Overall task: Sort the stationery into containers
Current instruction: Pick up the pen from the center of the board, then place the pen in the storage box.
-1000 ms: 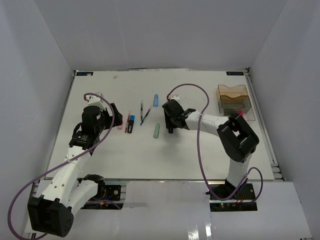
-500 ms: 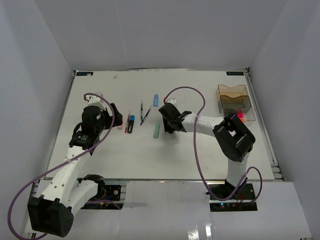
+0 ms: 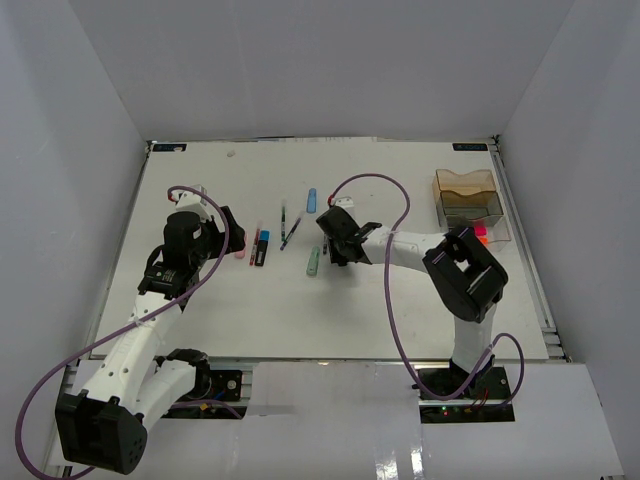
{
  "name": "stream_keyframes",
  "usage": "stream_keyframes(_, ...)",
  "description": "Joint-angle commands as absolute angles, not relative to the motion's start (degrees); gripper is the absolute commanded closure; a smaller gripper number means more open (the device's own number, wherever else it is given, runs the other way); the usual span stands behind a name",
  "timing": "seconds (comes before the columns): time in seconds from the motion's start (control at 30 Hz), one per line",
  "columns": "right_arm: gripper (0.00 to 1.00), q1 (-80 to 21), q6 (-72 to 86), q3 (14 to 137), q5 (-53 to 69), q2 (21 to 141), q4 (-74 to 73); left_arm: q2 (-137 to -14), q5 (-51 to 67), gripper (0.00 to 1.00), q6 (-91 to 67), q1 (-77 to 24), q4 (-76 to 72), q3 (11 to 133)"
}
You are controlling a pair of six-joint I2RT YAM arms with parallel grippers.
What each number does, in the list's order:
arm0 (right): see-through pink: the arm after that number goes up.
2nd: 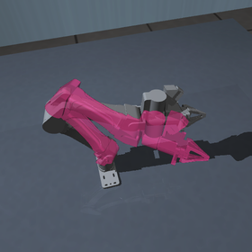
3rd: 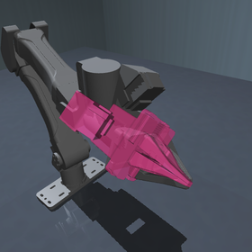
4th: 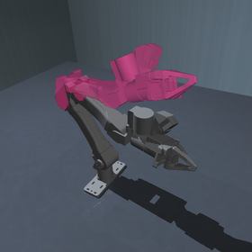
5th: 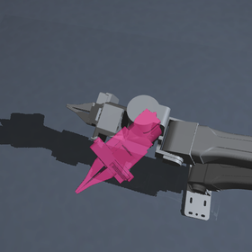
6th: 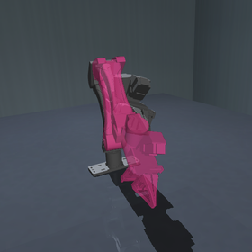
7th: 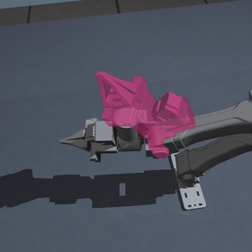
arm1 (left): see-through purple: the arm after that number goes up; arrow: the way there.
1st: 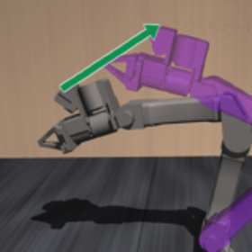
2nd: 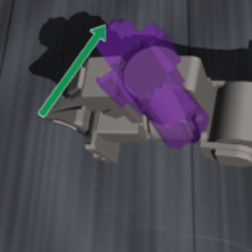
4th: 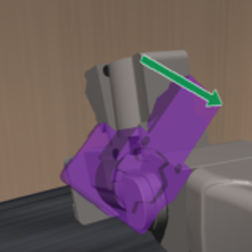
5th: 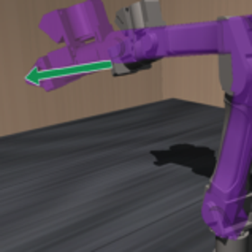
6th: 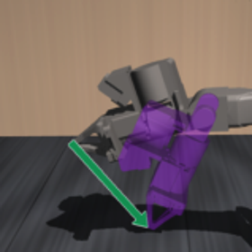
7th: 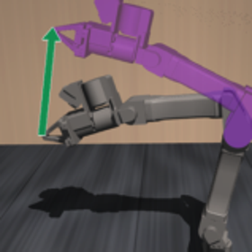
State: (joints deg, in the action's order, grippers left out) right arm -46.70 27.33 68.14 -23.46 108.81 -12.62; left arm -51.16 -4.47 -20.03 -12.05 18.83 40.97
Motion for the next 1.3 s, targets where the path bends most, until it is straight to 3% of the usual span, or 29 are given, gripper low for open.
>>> stream_keyframes(0.0, 0.72, -46.9, 28.0, 69.3, -26.4, 105.7, -13.8, -49.9, -4.6, 0.02, -20.0, -11.6, 18.5, 40.9)
stream_keyframes(0.3, 0.77, -44.5, 30.5, 66.4, -32.7, 91.6, -15.7, -50.0, -4.6, 0.02, -20.1, -11.6, 18.5, 40.9)
stream_keyframes(0.7, 0.78, -13.5, 43.0, 47.6, -29.9, 71.7, -12.0, -49.8, -4.3, 0.02, -20.2, -11.7, 18.5, 40.9)
stream_keyframes(0.9, 0.77, -3.1, 47.7, 45.0, -27.4, 70.3, -9.3, -49.9, -4.0, 0.02, -20.4, -11.6, 18.5, 40.9)
stream_keyframes(1.27, 0.74, 4.0, 57.0, 48.7, -25.1, 76.8, -8.4, -50.1, -4.5, 0.02, -20.2, -11.7, 18.5, 40.9)
